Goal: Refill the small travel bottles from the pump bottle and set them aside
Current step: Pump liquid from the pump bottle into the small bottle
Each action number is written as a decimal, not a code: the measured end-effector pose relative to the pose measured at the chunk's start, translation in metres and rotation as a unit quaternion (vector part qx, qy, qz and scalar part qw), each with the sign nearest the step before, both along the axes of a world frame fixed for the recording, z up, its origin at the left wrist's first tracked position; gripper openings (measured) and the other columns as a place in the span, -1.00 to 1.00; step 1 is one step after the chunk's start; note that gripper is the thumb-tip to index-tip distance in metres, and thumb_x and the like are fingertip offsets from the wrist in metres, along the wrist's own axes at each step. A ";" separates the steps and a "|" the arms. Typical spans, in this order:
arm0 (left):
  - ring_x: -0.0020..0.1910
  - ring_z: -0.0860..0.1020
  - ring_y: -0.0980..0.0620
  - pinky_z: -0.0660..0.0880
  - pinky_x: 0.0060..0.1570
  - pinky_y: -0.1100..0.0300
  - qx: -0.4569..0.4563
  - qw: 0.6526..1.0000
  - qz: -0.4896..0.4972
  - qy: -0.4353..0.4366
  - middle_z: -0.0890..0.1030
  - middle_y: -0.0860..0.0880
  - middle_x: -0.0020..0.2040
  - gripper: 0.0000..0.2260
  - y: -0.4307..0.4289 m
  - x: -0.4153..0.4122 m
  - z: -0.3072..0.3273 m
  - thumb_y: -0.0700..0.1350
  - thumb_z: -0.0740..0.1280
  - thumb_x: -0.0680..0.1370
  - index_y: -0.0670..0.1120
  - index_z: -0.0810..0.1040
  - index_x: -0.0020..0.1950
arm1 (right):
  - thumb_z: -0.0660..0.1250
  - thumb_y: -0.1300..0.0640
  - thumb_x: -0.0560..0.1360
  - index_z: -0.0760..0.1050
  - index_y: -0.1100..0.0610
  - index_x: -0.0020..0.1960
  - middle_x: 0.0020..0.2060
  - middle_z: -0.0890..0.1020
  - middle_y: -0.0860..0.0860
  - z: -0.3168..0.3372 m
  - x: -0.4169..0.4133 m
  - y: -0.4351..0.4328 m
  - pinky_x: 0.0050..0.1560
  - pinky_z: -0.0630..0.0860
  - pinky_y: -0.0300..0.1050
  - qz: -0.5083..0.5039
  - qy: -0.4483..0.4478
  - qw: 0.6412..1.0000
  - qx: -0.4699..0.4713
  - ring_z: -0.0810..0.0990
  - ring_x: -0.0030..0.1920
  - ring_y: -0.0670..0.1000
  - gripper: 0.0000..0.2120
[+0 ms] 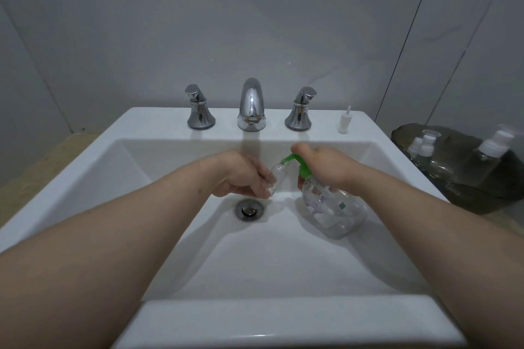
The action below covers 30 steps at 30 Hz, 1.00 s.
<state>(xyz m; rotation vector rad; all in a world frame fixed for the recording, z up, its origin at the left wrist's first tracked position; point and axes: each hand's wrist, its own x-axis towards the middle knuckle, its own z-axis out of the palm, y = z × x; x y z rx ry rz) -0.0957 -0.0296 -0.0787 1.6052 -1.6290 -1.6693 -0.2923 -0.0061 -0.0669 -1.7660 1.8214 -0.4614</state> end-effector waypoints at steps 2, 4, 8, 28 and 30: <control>-0.02 0.69 -0.08 0.64 0.11 0.12 0.002 1.000 0.000 -0.002 0.68 -0.11 -0.06 -0.67 -0.001 0.000 -0.001 -0.53 0.45 0.43 -0.15 0.66 0.01 | -0.02 -0.25 0.66 0.63 0.34 0.01 -0.20 0.63 0.23 -0.001 0.000 -0.001 -0.25 0.44 -0.09 0.002 0.000 1.000 -0.004 0.50 -0.25 0.13 -0.29; -0.01 0.68 -0.09 0.67 0.03 0.15 0.004 1.000 -0.006 -0.003 0.67 -0.12 -0.04 -0.66 -0.002 -0.001 -0.001 -0.55 0.43 0.43 -0.15 0.66 0.02 | -0.02 -0.24 0.65 0.62 0.36 0.03 -0.23 0.61 0.21 -0.002 -0.001 -0.002 -0.24 0.43 -0.08 0.001 0.001 1.000 -0.007 0.49 -0.25 0.13 -0.28; 0.03 0.65 -0.13 0.66 0.00 0.13 0.017 1.000 -0.011 0.008 0.61 -0.16 0.05 -0.61 -0.002 0.000 0.001 -0.63 0.26 0.48 -0.18 0.62 0.04 | -0.02 -0.21 0.65 0.61 0.39 0.04 -0.26 0.58 0.21 -0.002 -0.001 -0.003 -0.20 0.43 -0.05 0.001 0.001 1.000 -0.002 0.47 -0.25 0.13 -0.29; 0.08 0.64 -0.21 0.66 0.03 0.06 0.028 0.999 0.029 -0.001 0.56 -0.21 0.11 -0.49 0.005 -0.004 0.006 -0.57 -0.11 0.53 -0.25 0.56 0.13 | 0.04 -0.14 0.65 0.49 0.18 -0.18 -0.30 0.54 0.19 -0.002 -0.001 -0.003 -0.25 0.43 -0.07 0.003 0.000 1.000 -0.012 0.45 -0.31 0.13 -0.52; 0.11 0.64 -0.23 0.65 0.06 0.04 0.030 0.999 0.026 -0.003 0.55 -0.22 0.14 -0.48 0.004 -0.004 0.005 -0.59 -0.11 0.52 -0.24 0.57 0.10 | 0.06 -0.11 0.65 0.45 0.18 -0.20 -0.32 0.51 0.15 -0.001 -0.001 -0.003 -0.26 0.42 -0.08 0.001 -0.001 1.000 -0.015 0.44 -0.32 0.13 -0.56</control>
